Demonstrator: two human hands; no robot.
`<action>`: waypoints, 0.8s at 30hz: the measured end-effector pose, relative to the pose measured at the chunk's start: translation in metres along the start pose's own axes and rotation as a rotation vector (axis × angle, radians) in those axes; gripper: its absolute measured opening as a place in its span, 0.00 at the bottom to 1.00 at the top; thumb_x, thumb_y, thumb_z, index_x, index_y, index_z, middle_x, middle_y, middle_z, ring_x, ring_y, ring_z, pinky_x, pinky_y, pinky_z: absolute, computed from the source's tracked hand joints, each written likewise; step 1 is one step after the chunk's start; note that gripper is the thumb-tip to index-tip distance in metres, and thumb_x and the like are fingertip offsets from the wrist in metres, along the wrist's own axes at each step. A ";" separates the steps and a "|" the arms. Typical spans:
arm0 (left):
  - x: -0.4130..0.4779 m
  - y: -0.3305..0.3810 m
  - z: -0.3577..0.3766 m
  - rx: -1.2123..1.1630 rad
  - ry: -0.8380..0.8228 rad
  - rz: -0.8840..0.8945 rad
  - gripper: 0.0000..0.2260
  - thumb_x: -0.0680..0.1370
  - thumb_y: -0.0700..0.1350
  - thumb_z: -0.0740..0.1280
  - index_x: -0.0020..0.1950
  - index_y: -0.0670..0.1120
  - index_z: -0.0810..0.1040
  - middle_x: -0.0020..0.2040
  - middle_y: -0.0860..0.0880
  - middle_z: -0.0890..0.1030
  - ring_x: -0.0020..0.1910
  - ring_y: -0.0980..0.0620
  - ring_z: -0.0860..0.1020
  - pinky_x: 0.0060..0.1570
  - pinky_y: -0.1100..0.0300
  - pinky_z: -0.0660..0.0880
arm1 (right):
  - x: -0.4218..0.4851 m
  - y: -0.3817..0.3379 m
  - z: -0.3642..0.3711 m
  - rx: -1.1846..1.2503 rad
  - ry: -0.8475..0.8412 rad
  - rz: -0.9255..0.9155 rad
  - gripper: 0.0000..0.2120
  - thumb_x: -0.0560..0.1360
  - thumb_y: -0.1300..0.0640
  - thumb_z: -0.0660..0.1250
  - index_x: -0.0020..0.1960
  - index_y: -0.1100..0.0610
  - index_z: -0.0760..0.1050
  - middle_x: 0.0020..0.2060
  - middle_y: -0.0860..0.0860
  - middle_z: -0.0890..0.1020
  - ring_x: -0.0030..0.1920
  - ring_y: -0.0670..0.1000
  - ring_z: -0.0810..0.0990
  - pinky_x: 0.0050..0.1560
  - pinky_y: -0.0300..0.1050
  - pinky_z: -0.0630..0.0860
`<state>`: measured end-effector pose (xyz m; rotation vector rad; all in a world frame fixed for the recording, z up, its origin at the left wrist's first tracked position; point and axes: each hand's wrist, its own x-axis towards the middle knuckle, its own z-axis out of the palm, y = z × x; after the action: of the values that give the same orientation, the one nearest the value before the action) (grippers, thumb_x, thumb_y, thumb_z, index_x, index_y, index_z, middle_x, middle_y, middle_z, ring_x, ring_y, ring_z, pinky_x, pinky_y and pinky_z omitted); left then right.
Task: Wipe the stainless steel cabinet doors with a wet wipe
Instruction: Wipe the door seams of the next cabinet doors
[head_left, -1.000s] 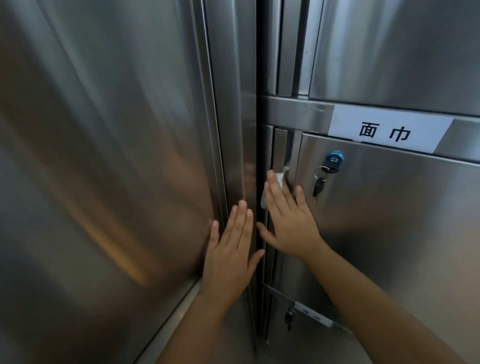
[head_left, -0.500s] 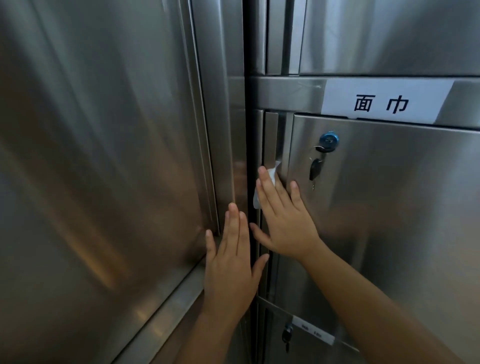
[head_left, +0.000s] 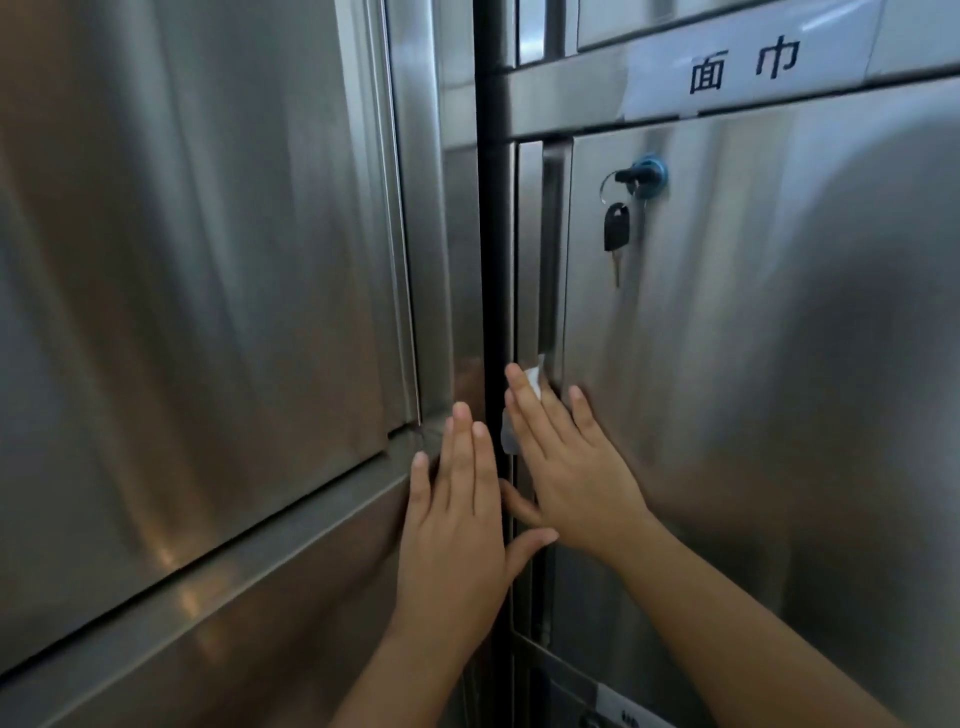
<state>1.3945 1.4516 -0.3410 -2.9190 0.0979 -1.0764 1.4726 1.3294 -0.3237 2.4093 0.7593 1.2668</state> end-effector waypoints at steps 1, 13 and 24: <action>-0.005 0.000 0.006 0.015 0.015 0.005 0.39 0.73 0.65 0.51 0.69 0.32 0.62 0.70 0.35 0.63 0.67 0.40 0.68 0.69 0.50 0.49 | -0.002 -0.002 0.002 0.022 0.016 0.000 0.34 0.75 0.41 0.51 0.71 0.65 0.62 0.73 0.62 0.59 0.72 0.58 0.60 0.72 0.55 0.49; -0.059 -0.002 0.080 0.123 0.228 0.036 0.38 0.75 0.64 0.46 0.71 0.34 0.62 0.72 0.36 0.62 0.71 0.41 0.62 0.71 0.47 0.50 | -0.039 -0.025 0.037 -0.020 0.069 -0.064 0.37 0.76 0.40 0.52 0.73 0.67 0.57 0.74 0.63 0.54 0.73 0.59 0.56 0.71 0.52 0.37; -0.091 -0.006 0.121 0.024 0.319 0.080 0.40 0.67 0.68 0.28 0.70 0.41 0.29 0.70 0.43 0.29 0.74 0.47 0.34 0.62 0.57 0.22 | -0.084 -0.055 0.066 -0.054 -0.023 -0.088 0.39 0.74 0.38 0.45 0.73 0.66 0.56 0.74 0.62 0.53 0.73 0.57 0.59 0.70 0.51 0.35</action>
<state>1.4042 1.4643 -0.4921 -2.6712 0.2041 -1.5064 1.4711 1.3230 -0.4437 2.3176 0.8055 1.2072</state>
